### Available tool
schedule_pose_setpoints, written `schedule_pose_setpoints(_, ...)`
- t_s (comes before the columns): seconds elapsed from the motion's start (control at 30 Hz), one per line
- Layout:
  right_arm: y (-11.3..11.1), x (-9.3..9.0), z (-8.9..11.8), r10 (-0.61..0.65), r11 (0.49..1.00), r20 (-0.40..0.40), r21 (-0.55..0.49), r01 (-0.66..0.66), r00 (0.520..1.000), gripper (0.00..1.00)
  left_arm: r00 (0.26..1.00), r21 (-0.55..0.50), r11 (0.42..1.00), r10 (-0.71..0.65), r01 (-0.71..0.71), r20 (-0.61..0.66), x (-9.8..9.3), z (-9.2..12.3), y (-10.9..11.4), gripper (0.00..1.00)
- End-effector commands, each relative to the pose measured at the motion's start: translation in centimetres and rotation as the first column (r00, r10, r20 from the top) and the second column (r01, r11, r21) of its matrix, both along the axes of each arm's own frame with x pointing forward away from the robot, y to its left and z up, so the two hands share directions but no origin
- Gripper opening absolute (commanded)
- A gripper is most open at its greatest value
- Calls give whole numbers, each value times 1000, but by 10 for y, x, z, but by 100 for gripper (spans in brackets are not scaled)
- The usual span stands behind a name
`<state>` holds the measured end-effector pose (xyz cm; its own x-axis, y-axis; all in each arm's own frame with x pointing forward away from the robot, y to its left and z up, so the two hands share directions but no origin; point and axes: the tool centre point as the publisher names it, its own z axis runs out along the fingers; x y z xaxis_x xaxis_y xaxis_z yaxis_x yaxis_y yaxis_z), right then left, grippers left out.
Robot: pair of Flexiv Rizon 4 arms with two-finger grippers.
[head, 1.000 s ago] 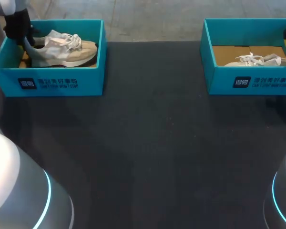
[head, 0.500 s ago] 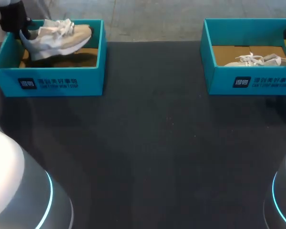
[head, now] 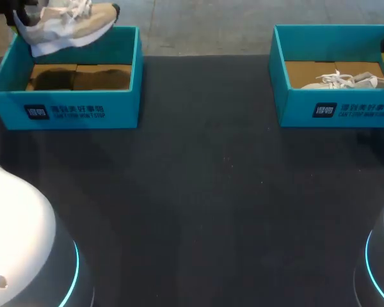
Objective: Take the shoe out of the shoebox, open the shoe tongue, remove and reinsert the insole, then place the shoe into the shoebox
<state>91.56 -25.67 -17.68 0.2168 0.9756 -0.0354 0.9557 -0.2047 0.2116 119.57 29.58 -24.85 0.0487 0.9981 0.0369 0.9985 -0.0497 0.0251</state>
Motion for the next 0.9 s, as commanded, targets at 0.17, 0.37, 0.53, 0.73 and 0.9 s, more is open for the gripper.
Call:
schedule_pose_setpoints(0.17, 0, -1, 0, -1, 1000, 2, -1, 1, 1000, 100, 999, 11, 1000, -14, 14, 47, -24, 54, -5, 0)
schedule_pose_setpoints(0.37, 0, -1, 0, -1, 1000, 2, -1, 1, 1000, 100, 998, 17, 1000, -19, 18, 63, -25, 65, -7, 0)
schedule_pose_setpoints(0.53, 0, -1, 0, -1, 1000, 2, -1, 1, 1000, 100, 998, 18, 1000, -18, 17, 65, -25, 65, -7, 0)
schedule_pose_setpoints(0.73, 0, -1, 0, -1, 1000, 2, -1, 1, 1000, 100, 998, 18, 1000, -18, 17, 65, -25, 65, -7, 0)
schedule_pose_setpoints(0.9, 0, -1, 0, -1, 1000, 2, -1, 1, 1000, 100, 998, 18, 1000, -18, 17, 65, -25, 65, -7, 0)
